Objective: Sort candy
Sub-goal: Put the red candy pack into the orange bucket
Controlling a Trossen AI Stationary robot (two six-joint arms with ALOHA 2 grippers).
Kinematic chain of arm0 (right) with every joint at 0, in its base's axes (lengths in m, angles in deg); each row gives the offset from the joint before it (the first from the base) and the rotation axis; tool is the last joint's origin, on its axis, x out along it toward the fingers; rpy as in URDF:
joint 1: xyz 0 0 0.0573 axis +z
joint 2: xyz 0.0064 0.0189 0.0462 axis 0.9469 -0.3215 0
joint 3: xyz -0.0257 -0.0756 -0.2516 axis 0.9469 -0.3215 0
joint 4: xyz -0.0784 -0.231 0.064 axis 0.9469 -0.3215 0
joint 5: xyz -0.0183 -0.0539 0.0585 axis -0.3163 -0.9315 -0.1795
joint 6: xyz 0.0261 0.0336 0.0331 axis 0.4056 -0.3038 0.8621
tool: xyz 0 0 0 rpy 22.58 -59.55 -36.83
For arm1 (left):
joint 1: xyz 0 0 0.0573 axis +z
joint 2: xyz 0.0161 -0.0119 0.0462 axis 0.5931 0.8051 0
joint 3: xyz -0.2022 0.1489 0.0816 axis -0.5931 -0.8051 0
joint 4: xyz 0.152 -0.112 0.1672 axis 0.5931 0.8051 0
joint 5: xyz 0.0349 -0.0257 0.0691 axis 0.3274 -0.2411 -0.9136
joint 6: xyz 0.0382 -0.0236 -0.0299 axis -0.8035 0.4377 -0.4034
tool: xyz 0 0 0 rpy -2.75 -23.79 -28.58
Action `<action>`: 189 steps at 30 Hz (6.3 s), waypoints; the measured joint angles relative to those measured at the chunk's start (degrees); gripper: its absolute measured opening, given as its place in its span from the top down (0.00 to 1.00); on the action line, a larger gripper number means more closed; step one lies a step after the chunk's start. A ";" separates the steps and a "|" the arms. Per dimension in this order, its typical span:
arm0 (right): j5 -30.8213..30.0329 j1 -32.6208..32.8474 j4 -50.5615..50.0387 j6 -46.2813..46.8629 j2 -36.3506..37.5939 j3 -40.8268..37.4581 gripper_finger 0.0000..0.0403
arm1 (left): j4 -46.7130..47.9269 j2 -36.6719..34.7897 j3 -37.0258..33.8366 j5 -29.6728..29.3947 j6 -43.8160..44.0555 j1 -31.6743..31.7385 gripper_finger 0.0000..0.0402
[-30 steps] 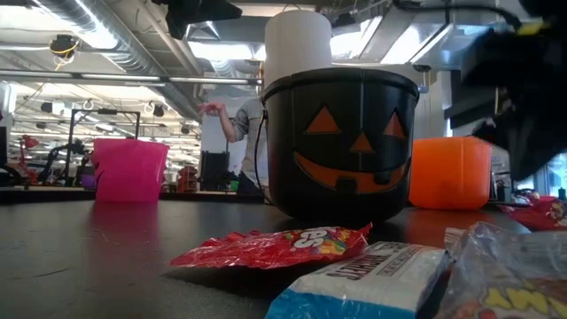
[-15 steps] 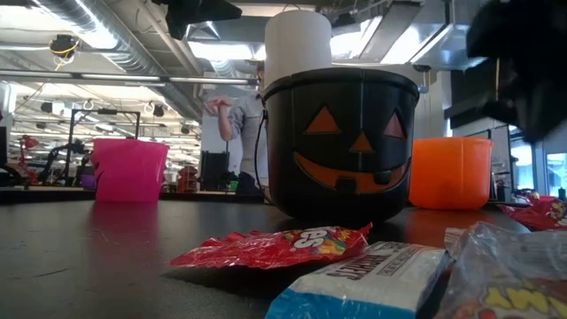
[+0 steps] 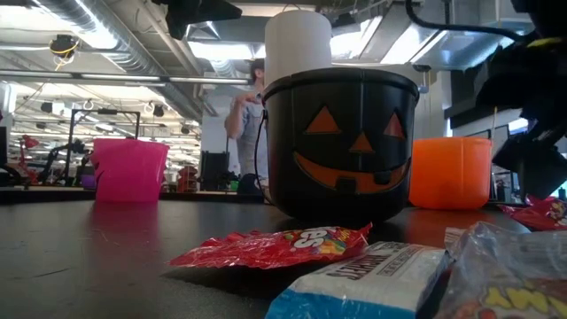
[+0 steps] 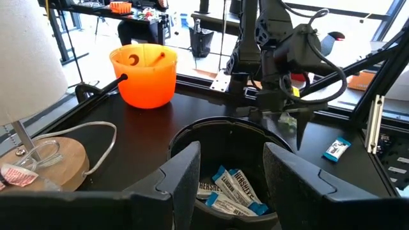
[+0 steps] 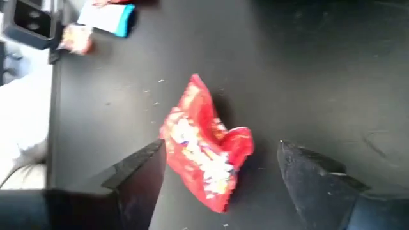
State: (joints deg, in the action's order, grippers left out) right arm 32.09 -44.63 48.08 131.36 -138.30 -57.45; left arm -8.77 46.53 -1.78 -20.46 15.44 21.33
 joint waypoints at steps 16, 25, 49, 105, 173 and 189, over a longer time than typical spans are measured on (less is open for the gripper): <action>0.88 0.00 7.11 -1.71 -11.45 0.12 0.27 | -0.03 0.00 0.00 -0.03 -0.02 0.00 0.59; 1.39 -0.07 6.54 -3.17 -11.44 -0.07 0.61 | 0.00 0.00 0.00 -0.03 -0.02 0.02 0.60; 8.74 0.04 -2.14 -7.54 -7.65 6.23 0.94 | -0.01 0.00 0.00 -0.02 1.36 0.02 0.60; -15.68 -60.00 -5.03 -38.61 29.28 8.84 0.48 | -12.90 0.00 0.00 6.44 -5.03 -0.20 0.59; -14.38 -40.13 -7.82 -40.57 31.86 14.27 0.52 | 22.75 57.51 36.06 25.16 -10.62 -11.32 0.13; -14.24 -40.11 -9.16 -40.54 31.85 14.27 0.52 | 24.56 57.44 36.06 23.95 -10.51 -11.34 0.39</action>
State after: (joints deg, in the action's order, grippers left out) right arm 17.85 -84.74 38.92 90.82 -106.45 -43.18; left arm 15.79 103.97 34.29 3.48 4.93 9.98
